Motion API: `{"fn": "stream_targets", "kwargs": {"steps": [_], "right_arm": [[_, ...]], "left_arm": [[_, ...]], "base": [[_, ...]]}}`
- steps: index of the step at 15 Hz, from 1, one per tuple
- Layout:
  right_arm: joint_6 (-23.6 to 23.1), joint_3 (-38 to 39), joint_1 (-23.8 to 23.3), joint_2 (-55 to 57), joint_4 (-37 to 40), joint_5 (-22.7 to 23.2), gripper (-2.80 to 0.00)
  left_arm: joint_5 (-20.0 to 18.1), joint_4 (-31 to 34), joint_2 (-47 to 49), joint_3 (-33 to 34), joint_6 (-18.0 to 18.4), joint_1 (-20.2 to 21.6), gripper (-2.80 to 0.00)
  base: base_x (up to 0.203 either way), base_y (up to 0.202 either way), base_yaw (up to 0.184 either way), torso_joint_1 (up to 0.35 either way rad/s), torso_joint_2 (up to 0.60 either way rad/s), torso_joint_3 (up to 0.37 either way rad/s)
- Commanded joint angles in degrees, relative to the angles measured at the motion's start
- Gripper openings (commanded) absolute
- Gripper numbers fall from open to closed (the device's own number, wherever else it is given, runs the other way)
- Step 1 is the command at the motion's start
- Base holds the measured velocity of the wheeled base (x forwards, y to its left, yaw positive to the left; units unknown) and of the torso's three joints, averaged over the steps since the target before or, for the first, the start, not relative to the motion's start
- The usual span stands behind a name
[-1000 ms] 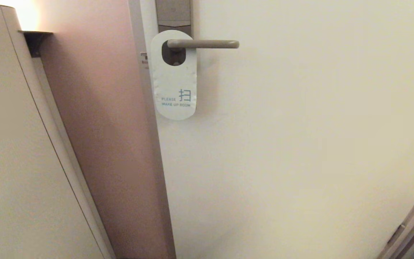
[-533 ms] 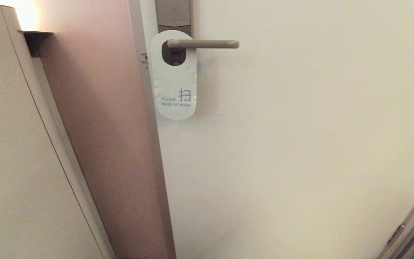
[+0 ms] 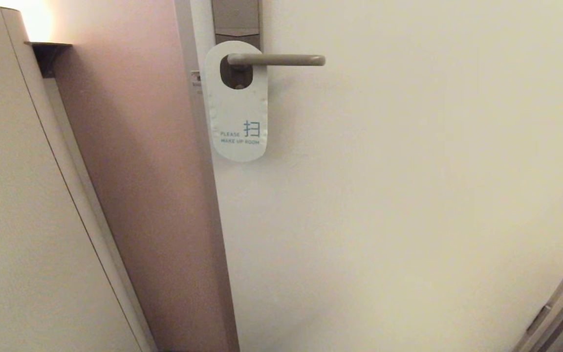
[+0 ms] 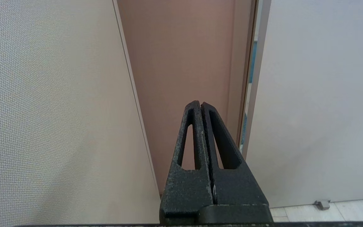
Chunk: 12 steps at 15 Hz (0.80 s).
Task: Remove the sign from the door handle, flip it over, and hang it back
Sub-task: Take down the sign
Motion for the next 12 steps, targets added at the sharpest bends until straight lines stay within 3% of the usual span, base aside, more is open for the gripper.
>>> {"fn": "stream_targets", "kwargs": {"steps": [1,8,12], "right_arm": [[-0.09,0.0,0.02,0.0,-0.05,-0.02,-2.8],[-0.09,0.0,0.01,0.0,-0.05,-0.02,-2.8],[-0.09,0.0,0.01,0.0,-0.05,-0.02,-2.8]], "left_arm": [[0.02,0.0,-0.01,-0.02,0.01,0.0,-2.8],[-0.47,-0.33,-0.02,-0.5,1.92,0.0,-2.8],[-3.06,1.82,5.48,-8.34,1.71,0.0,-2.8]], "base": [[0.0,0.0,0.0,0.0,0.0,0.0],[0.0,0.0,0.0,0.0,0.0,0.0],[0.0,0.0,0.0,0.0,0.0,0.0]]}}
